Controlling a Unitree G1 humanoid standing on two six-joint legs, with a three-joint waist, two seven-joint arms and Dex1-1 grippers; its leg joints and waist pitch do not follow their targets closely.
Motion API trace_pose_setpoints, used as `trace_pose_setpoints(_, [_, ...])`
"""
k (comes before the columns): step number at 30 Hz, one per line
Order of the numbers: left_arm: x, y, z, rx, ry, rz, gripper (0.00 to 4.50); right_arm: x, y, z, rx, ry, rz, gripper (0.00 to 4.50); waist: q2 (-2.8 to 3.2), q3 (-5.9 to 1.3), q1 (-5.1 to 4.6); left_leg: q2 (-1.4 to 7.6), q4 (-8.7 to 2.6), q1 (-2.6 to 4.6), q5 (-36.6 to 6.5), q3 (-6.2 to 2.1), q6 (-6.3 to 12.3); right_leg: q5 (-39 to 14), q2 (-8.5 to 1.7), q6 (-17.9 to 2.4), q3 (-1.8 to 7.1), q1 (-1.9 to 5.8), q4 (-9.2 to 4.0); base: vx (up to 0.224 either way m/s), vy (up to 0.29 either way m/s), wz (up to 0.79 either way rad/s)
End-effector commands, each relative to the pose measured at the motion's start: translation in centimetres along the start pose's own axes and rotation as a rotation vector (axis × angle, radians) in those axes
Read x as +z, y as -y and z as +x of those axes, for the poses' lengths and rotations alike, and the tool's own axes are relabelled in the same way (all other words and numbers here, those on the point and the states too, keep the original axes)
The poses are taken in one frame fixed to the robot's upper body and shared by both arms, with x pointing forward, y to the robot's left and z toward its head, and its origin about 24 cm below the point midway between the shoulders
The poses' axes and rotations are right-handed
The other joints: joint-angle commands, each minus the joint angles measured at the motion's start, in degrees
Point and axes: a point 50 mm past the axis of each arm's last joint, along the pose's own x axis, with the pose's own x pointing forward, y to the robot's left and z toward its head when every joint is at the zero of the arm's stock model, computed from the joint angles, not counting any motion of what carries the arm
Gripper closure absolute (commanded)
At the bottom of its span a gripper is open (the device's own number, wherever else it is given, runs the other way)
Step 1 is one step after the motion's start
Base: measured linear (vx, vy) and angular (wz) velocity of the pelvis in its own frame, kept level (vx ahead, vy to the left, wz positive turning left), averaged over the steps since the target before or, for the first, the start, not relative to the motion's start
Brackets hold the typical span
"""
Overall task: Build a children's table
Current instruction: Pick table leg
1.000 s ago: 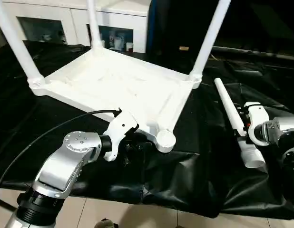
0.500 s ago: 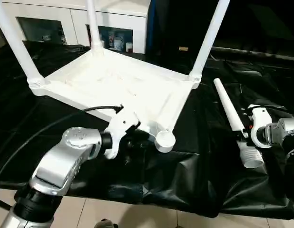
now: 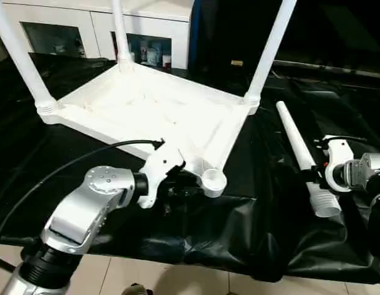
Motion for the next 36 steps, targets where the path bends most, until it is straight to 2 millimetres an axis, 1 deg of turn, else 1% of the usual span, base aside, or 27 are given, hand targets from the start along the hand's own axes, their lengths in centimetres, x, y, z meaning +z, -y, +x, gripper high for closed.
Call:
trace_pose_setpoints(1, [0.1,-0.9,-0.1,0.062,0.010,0.005,2.60,0.6,0.8,-0.5,-0.027,0.064,0.043,2.59,-0.16,-4.12,0.02,0.97,-3.52,0.92,-11.09,-0.32,-1.53,-11.87,-2.45,-12.40,2.07,2.62,-4.04,0.000,0.000,0.00])
trace_pose_setpoints(2, [0.1,-1.0,-0.1,0.068,0.012,0.002,2.60,0.7,0.8,-0.6,-0.029,0.070,0.047,2.61,-0.32,-4.11,-0.09,0.92,-3.50,0.91,-11.25,-0.25,-1.57,-11.90,-2.38,-12.23,2.08,2.59,-4.17,0.000,0.000,0.00])
trace_pose_setpoints(3, [0.1,-1.1,-0.1,0.072,0.020,-0.013,2.60,1.0,0.9,-0.7,-0.036,0.093,0.048,2.61,0.19,-4.16,-0.22,0.86,-3.48,1.02,-11.67,-0.28,-1.84,-11.72,-2.30,-12.07,2.10,2.59,-4.16,0.000,0.000,0.00])
trace_pose_setpoints(5, [0.1,-1.2,0.1,0.066,0.034,-0.026,2.60,1.6,1.0,-1.0,-0.040,0.148,0.043,2.62,0.01,-4.26,-0.24,0.83,-3.45,1.00,-11.74,-0.31,-1.84,-11.52,-2.27,-12.09,2.04,2.68,-4.12,0.000,0.000,0.00])
trace_pose_setpoints(6, [0.1,-1.2,0.3,0.068,0.040,-0.029,2.60,1.9,1.2,-1.2,-0.040,0.181,0.048,2.62,-0.28,-4.19,-0.12,0.84,-3.48,0.92,-11.57,-0.26,-1.65,-11.39,-2.36,-11.84,2.08,2.70,-4.24,0.000,0.000,0.00])
trace_pose_setpoints(8, [0.4,-1.4,0.6,0.081,0.064,-0.030,2.60,2.6,1.3,-1.6,-0.029,0.255,0.059,2.62,-0.29,-4.30,-0.12,0.77,-3.42,0.94,-10.95,-0.23,-1.27,-10.50,-2.24,-11.98,2.06,2.72,-4.14,0.000,0.000,0.00])
trace_pose_setpoints(9, [1.1,-1.8,0.9,0.107,0.119,-0.037,2.60,3.4,1.3,-2.0,-0.010,0.374,0.062,2.62,-1.60,-4.23,0.15,0.81,-3.49,0.66,-10.52,-0.15,-0.54,-10.82,-2.47,-11.35,2.08,2.96,-4.23,0.000,0.000,0.00])
trace_pose_setpoints(10, [1.4,-2.0,1.0,0.125,0.149,-0.042,2.60,3.6,1.2,-2.2,-0.006,0.419,0.056,2.62,-1.15,-4.38,0.43,0.98,-3.36,0.95,-10.12,-0.25,-0.50,-10.72,-2.70,-11.05,2.13,2.81,-4.11,0.000,0.000,0.00])
trace_pose_setpoints(12, [1.9,-2.5,1.0,0.182,0.183,-0.035,2.60,3.9,0.9,-2.2,-0.013,0.497,0.033,2.62,-1.30,-4.42,0.50,0.98,-3.40,0.76,-8.80,-0.29,0.01,-8.78,-2.58,-11.27,2.05,2.87,-3.92,0.000,0.000,0.00])
trace_pose_setpoints(13, [2.5,-3.1,0.9,0.240,0.220,-0.039,2.60,4.2,0.2,-2.4,-0.006,0.575,0.013,2.62,-1.43,-4.44,0.37,0.84,-3.39,0.65,-8.59,-0.29,0.27,-8.79,-2.51,-11.16,1.97,2.98,-3.89,0.000,0.000,0.00])
trace_pose_setpoints(14, [3.3,-3.8,0.8,0.306,0.283,-0.074,2.60,4.5,-0.9,-2.6,0.023,0.667,-0.001,2.62,-1.12,-4.29,0.53,0.84,-3.37,0.81,-9.14,-0.16,0.27,-8.87,-2.56,-10.36,2.18,2.73,-4.19,0.000,0.000,0.00])
trace_pose_setpoints(15, [3.5,-3.9,0.7,0.308,0.302,-0.092,2.60,4.6,-1.3,-2.6,0.035,0.694,-0.005,2.62,-1.33,-4.34,0.23,0.79,-3.47,0.58,-8.99,-0.26,0.38,-8.73,-2.53,-10.17,2.15,3.04,-4.13,0.000,0.000,0.00])
trace_pose_setpoints(16, [4.5,-3.8,0.8,0.258,0.375,-0.159,2.60,4.5,-3.3,-2.9,0.116,0.795,-0.021,2.62,-1.27,-4.44,0.13,0.82,-3.56,0.68,-8.82,-0.33,0.49,-8.92,-2.47,-10.08,2.04,3.07,-4.12,0.000,0.000,0.00])
trace_pose_setpoints(17, [5.1,-3.6,0.9,0.216,0.408,-0.185,2.43,4.4,-4.3,-3.1,0.162,0.843,-0.028,2.62,-1.36,-4.43,0.33,0.73,-3.45,0.73,-8.47,-0.19,0.65,-8.44,-2.59,-9.98,2.20,3.05,-4.11,0.000,0.000,0.00])
trace_pose_setpoints(18, [5.6,-3.4,1.2,0.163,0.441,-0.223,2.43,4.3,-5.4,-3.6,0.192,0.923,-0.055,2.62,-1.34,-4.52,0.36,0.90,-3.66,0.73,-8.26,-0.44,1.10,-8.02,-2.68,-10.29,2.13,3.01,-3.97,0.000,0.000,0.00])
trace_pose_setpoints(20, [6.5,-3.0,1.8,0.074,0.487,-0.276,2.26,3.9,-7.1,-4.5,0.194,1.057,-0.128,2.62,-0.66,-4.65,0.39,1.03,-3.60,0.99,-7.42,-0.41,1.58,-6.42,-2.47,-11.42,2.13,2.66,-3.75,0.000,0.000,0.00])
trace_pose_setpoints(21, [6.5,-3.0,1.8,0.074,0.487,-0.276,2.26,3.9,-7.1,-4.5,0.194,1.057,-0.128,2.62,-0.89,-4.59,0.37,0.99,-3.61,0.91,-7.18,-0.30,1.52,-6.35,-2.45,-11.29,2.16,2.59,-3.91,0.000,0.000,0.00])
trace_pose_setpoints(22, [7.0,-2.8,2.1,0.041,0.506,-0.291,2.05,3.6,-8.0,-4.8,0.193,1.112,-0.185,2.62,-0.24,-4.62,0.36,1.02,-3.65,1.10,-7.44,-0.40,1.49,-6.00,-2.28,-11.68,2.11,2.58,-3.79,0.000,0.000,0.00])
trace_pose_setpoints(24, [7.5,-2.8,2.6,0.015,0.528,-0.309,1.91,3.1,-8.8,-5.0,0.199,1.154,-0.227,2.63,-0.30,-4.42,0.33,0.86,-3.67,1.15,-8.89,-0.21,1.12,-7.01,-2.12,-10.83,2.22,2.53,-4.23,0.000,0.000,0.00])
trace_pose_setpoints(25, [8.0,-2.9,3.3,0.004,0.547,-0.326,1.84,2.7,-9.6,-5.5,0.221,1.201,-0.266,2.63,0.18,-4.34,0.33,0.79,-3.82,1.22,-10.52,-0.26,0.49,-8.76,-2.11,-10.02,2.19,2.50,-4.62,0.000,0.000,0.00])
trace_pose_setpoints(27, [8.5,-2.9,4.0,-0.002,0.556,-0.341,1.75,2.1,-10.6,-6.1,0.252,1.245,-0.330,2.63,-0.20,-4.22,0.24,0.72,-3.98,1.04,-11.97,-0.37,0.20,-10.67,-2.11,-8.49,2.24,2.70,-4.94,0.000,0.000,0.00])
trace_pose_setpoints(28, [8.9,-2.9,4.5,-0.006,0.559,-0.347,1.62,1.6,-11.6,-6.3,0.301,1.255,-0.365,2.63,-0.60,-4.27,0.35,0.78,-4.01,1.06,-12.22,-0.46,0.22,-11.27,-2.21,-8.17,2.15,2.76,-4.97,0.000,0.000,0.00])
trace_pose_setpoints(30, [9.1,-3.1,4.9,0.012,0.560,-0.363,1.46,1.0,-12.6,-6.1,0.352,1.241,-0.395,2.63,-0.61,-4.28,0.33,0.79,-4.13,0.81,-12.59,-0.65,0.59,-12.30,-2.37,-7.62,2.15,2.88,-4.99,0.000,0.000,0.00])
trace_pose_setpoints(31, [9.2,-3.2,5.0,0.024,0.557,-0.369,1.44,0.8,-12.9,-5.9,0.368,1.233,-0.417,2.63,-1.40,-4.26,0.09,0.84,-4.20,0.50,-12.55,-0.76,0.85,-12.64,-2.43,-7.60,2.02,3.08,-5.03,0.000,0.000,0.00])
trace_pose_setpoints(33, [9.1,-3.5,5.2,0.041,0.550,-0.379,1.43,0.5,-13.6,-5.5,0.392,1.223,-0.458,2.63,-1.20,-4.18,0.12,0.78,-4.06,0.47,-12.01,-0.73,1.28,-13.22,-2.59,-7.64,2.10,2.96,-5.04,0.000,0.000,0.00])
trace_pose_setpoints(34, [9.1,-3.8,5.1,0.053,0.563,-0.402,1.43,0.0,-14.8,-4.9,0.447,1.200,-0.488,2.63,-1.34,-4.17,0.13,0.75,-4.03,0.47,-11.88,-0.69,1.45,-13.75,-2.57,-7.38,2.10,2.94,-5.12,0.000,0.000,0.00])
trace_pose_setpoints(36, [9.2,-4.0,5.0,0.051,0.581,-0.424,1.43,-0.3,-15.7,-4.7,0.482,1.189,-0.511,2.63,-1.11,-4.14,0.12,0.77,-4.03,0.53,-11.79,-0.69,1.65,-13.64,-2.58,-7.53,2.13,2.87,-5.12,0.000,0.000,0.00])
